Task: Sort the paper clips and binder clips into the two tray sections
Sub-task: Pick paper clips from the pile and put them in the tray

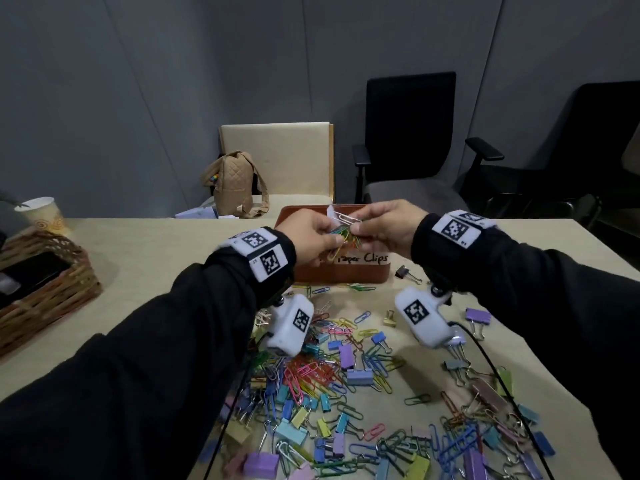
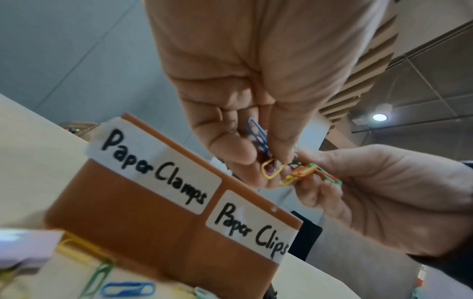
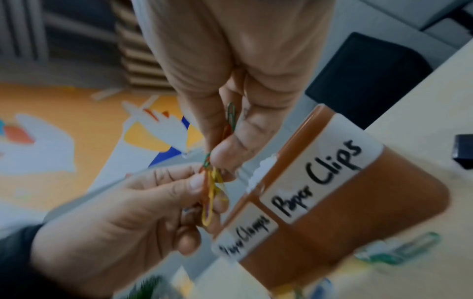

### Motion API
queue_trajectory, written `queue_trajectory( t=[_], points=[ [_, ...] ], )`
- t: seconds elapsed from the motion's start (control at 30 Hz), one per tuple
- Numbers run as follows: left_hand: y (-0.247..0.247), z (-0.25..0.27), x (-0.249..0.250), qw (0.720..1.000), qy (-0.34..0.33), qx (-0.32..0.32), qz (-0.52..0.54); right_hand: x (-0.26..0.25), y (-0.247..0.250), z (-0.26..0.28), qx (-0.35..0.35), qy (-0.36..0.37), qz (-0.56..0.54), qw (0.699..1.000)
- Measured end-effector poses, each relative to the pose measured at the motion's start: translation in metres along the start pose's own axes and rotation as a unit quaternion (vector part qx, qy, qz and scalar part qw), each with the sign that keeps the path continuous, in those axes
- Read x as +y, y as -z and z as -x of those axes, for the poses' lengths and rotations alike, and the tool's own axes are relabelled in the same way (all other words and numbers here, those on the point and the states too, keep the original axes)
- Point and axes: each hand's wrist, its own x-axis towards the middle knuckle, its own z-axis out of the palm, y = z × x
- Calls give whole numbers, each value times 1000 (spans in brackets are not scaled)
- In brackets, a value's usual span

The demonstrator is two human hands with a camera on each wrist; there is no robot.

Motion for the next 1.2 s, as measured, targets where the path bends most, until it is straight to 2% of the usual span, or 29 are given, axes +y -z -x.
queue_trajectory(
  t=[0.1, 0.3, 0.4, 0.5, 0.57, 0.7, 0.77, 0.83, 0.93, 1.0, 1.13, 1.2],
  points=[
    [-3, -18, 11, 1000, 9, 15, 5, -9, 4, -9, 16, 7, -22, 1000],
    [-7, -49, 19, 993, 62, 76, 67, -18, 10, -33, 127, 38, 16, 991],
    [-9, -51, 19, 992, 57, 95, 62, -16, 14, -43, 166, 51, 66, 983],
    [-7, -43, 13, 992, 41, 113, 27, -7, 20, -49, 165, 49, 147, 974],
    [-2, -32, 8, 995, 27, 100, -8, -1, 23, -49, 156, 62, 202, 965],
    [5, -4, -3, 993, 21, 10, -117, 6, 15, -31, 162, 134, 272, 939],
    [6, 4, -15, 979, 30, -25, -198, 8, 4, -17, 118, 163, 304, 931],
    [4, 9, -27, 958, 46, -63, -277, 12, -9, -4, 43, 160, 411, 896],
    [-5, 15, -40, 920, 67, -117, -367, 23, -26, 7, -81, 117, 581, 801],
    [-8, 15, -49, 907, 69, -127, -395, 30, -37, 9, -149, 85, 642, 747],
    [-7, 18, -53, 910, 82, -142, -381, 44, -56, 3, -214, 71, 695, 683],
    [-8, 22, -54, 922, 97, -154, -341, 52, -63, -3, -222, 70, 707, 667]
  ],
)
